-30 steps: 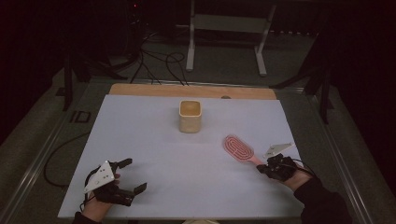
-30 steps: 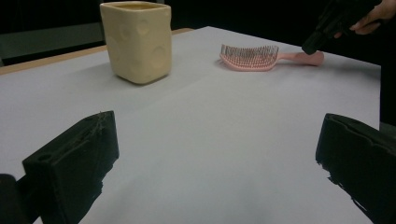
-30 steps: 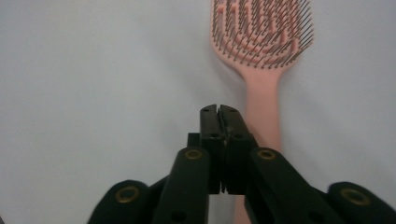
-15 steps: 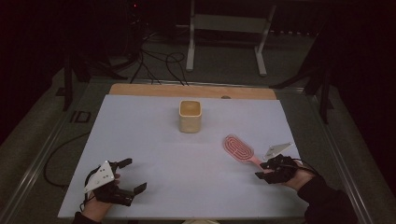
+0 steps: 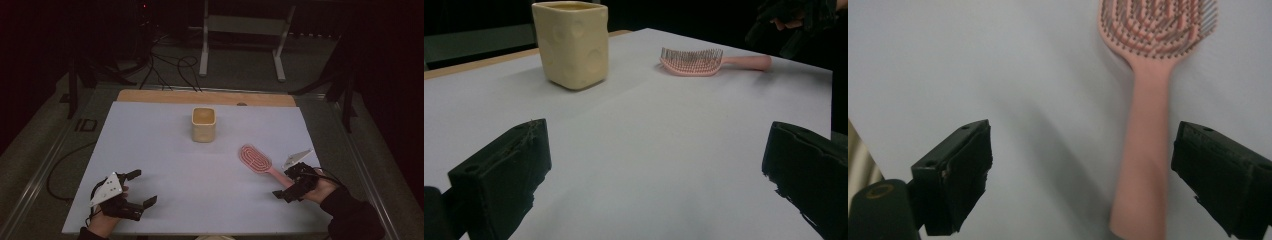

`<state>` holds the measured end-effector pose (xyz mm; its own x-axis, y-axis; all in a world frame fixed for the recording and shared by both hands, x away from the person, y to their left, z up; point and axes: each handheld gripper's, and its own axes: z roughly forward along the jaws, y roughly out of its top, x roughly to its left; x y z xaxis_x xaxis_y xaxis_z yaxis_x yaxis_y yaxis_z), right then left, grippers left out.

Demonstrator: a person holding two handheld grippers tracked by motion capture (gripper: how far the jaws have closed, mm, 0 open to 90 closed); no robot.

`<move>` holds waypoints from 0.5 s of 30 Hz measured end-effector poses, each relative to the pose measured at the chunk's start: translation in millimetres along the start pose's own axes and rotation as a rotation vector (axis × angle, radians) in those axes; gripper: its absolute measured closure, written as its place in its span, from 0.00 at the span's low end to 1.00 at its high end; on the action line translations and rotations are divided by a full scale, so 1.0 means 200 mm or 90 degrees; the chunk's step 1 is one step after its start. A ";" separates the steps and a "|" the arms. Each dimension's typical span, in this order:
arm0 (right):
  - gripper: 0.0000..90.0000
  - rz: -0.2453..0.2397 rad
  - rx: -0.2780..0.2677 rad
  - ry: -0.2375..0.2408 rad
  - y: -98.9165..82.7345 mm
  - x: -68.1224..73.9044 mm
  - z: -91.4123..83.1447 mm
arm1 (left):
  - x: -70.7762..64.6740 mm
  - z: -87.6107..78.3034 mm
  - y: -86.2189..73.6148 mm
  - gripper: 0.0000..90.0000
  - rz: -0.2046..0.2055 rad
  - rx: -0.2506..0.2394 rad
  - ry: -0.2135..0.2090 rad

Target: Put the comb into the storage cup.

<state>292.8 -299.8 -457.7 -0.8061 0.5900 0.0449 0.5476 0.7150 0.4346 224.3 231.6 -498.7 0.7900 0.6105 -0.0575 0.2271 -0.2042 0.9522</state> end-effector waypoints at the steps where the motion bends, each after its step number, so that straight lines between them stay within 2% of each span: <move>1: 0.10 0.000 0.000 0.000 0.00 0.00 0.00 | 0.00 0.00 0.00 0.00 0.000 0.000 0.000; 6: 0.10 0.004 0.023 -0.013 0.02 -0.02 -0.01 | 0.00 0.00 0.00 0.00 0.000 0.000 0.000; 15: 0.11 0.002 0.043 -0.030 0.05 -0.05 -0.01 | 0.00 0.00 0.00 0.00 0.000 -0.001 0.000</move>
<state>305.8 -299.3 -451.1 -0.7940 0.6079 0.0024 0.5646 0.7361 0.3733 224.2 231.6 -498.6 0.7900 0.6104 -0.0568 0.2260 -0.2040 0.9525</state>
